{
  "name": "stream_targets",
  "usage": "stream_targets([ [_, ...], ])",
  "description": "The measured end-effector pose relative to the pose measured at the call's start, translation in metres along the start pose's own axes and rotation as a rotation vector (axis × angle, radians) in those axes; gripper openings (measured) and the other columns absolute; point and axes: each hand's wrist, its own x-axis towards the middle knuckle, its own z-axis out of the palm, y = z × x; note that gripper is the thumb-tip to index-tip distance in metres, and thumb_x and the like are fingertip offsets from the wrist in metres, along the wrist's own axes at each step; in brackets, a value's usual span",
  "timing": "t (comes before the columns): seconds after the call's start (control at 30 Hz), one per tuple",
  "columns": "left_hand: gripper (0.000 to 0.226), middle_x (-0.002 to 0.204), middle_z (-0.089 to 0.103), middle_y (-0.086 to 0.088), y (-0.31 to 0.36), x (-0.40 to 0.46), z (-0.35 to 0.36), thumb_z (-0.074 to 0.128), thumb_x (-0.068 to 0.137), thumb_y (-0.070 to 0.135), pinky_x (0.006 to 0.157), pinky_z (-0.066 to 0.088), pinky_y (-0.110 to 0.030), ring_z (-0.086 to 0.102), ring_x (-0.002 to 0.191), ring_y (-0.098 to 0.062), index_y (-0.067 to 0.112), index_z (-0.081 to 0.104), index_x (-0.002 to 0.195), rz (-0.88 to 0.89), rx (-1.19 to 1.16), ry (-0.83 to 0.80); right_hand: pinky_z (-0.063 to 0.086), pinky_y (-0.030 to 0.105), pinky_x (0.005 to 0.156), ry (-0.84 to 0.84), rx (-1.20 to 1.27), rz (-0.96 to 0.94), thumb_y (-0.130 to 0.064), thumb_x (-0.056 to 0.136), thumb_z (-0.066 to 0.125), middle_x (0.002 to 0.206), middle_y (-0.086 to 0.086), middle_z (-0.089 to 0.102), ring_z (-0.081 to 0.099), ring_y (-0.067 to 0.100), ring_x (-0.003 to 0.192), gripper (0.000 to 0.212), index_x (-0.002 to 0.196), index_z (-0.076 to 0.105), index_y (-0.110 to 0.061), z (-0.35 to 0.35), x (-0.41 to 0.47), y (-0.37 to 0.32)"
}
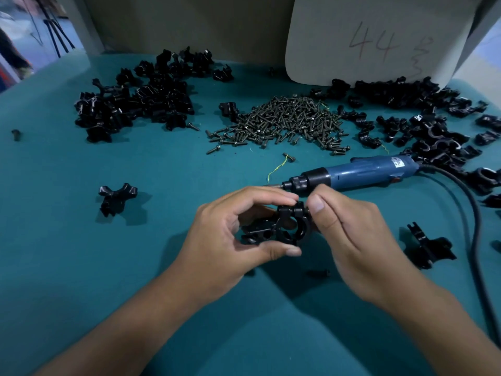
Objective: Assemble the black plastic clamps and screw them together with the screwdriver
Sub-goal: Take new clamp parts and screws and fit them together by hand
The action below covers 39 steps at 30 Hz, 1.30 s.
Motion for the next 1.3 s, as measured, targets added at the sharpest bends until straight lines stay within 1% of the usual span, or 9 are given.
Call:
stream_targets([
  [0.13,0.048,0.122,0.072,0.001,-0.001,0.0,0.001,0.087,0.072,0.02,0.104,0.051,-0.035,0.066,0.119,-0.019,0.011,0.068,0.115,-0.001,0.022,0.018,0.028,0.01,0.051,0.042,0.019,0.034,-0.047,0.105,0.033,0.062,-0.016,0.044,0.043,0.004,0.054,0.037,0.072,0.038,-0.033,0.005,0.0,-0.003],
  [0.33,0.047,0.12,0.072,0.005,0.001,0.0,0.0,0.086,0.072,0.018,0.097,0.051,-0.02,0.069,0.112,-0.01,0.011,0.067,0.115,-0.005,-0.018,0.076,0.043,0.022,0.064,0.042,0.281,0.091,-0.048,0.098,0.047,0.085,-0.014,0.061,0.055,0.012,0.075,0.013,0.101,0.056,-0.038,-0.004,0.001,-0.004],
  [0.47,0.048,0.121,0.073,0.003,0.0,0.0,0.002,0.086,0.071,0.015,0.098,0.052,-0.022,0.069,0.113,-0.012,0.01,0.068,0.115,-0.029,-0.049,0.063,0.039,0.012,0.061,0.068,0.21,0.117,-0.047,0.099,0.052,0.08,-0.023,0.061,0.055,0.005,0.07,0.013,0.09,0.054,-0.038,-0.001,0.002,-0.003],
  [0.63,0.049,0.123,0.072,0.003,-0.003,-0.002,0.005,0.087,0.071,0.016,0.099,0.052,-0.025,0.068,0.115,-0.013,0.01,0.068,0.116,-0.048,-0.072,0.052,0.037,0.015,0.056,0.081,0.163,0.154,-0.059,0.095,0.043,0.073,-0.011,0.056,0.048,0.005,0.062,0.022,0.083,0.047,-0.042,0.003,0.001,-0.004],
  [0.77,0.047,0.119,0.074,0.007,-0.003,0.001,0.003,0.086,0.071,0.017,0.094,0.054,-0.022,0.072,0.108,-0.012,0.017,0.068,0.115,-0.079,-0.129,0.096,0.046,0.018,0.069,-0.019,0.307,0.158,-0.046,0.097,0.053,0.094,-0.021,0.065,0.061,0.006,0.085,0.006,0.1,0.057,-0.042,-0.005,0.003,-0.002],
  [0.87,0.048,0.118,0.074,0.008,-0.003,0.001,0.002,0.086,0.069,0.015,0.091,0.055,-0.021,0.072,0.107,-0.012,0.019,0.069,0.113,-0.101,-0.15,0.074,0.045,0.017,0.069,-0.025,0.198,0.118,-0.04,0.098,0.052,0.096,-0.021,0.063,0.059,0.007,0.087,0.003,0.099,0.054,-0.043,-0.007,0.003,0.001],
  [0.93,0.047,0.118,0.074,0.008,-0.003,0.0,0.003,0.086,0.068,0.013,0.09,0.055,-0.02,0.072,0.107,-0.012,0.02,0.069,0.111,-0.108,-0.167,0.065,0.045,0.02,0.069,-0.01,0.108,0.104,-0.045,0.1,0.047,0.095,-0.016,0.06,0.057,0.009,0.085,0.008,0.096,0.051,-0.039,-0.005,0.001,0.002],
  [1.1,0.049,0.119,0.074,0.009,-0.003,0.0,0.003,0.086,0.066,0.007,0.091,0.054,-0.018,0.072,0.108,-0.011,0.016,0.07,0.111,-0.127,-0.189,0.023,0.034,0.01,0.062,-0.028,-0.063,0.023,-0.05,0.105,0.029,0.079,-0.015,0.047,0.048,0.002,0.072,0.032,0.083,0.04,-0.03,0.0,0.002,0.001],
  [1.3,0.05,0.121,0.073,0.003,-0.007,-0.001,0.003,0.088,0.067,0.013,0.098,0.052,-0.023,0.068,0.116,-0.015,0.017,0.072,0.113,-0.108,-0.167,0.0,0.029,0.014,0.051,0.038,0.076,0.148,-0.052,0.101,0.03,0.058,-0.011,0.045,0.041,0.005,0.053,0.039,0.07,0.043,-0.032,0.004,-0.001,-0.003],
])
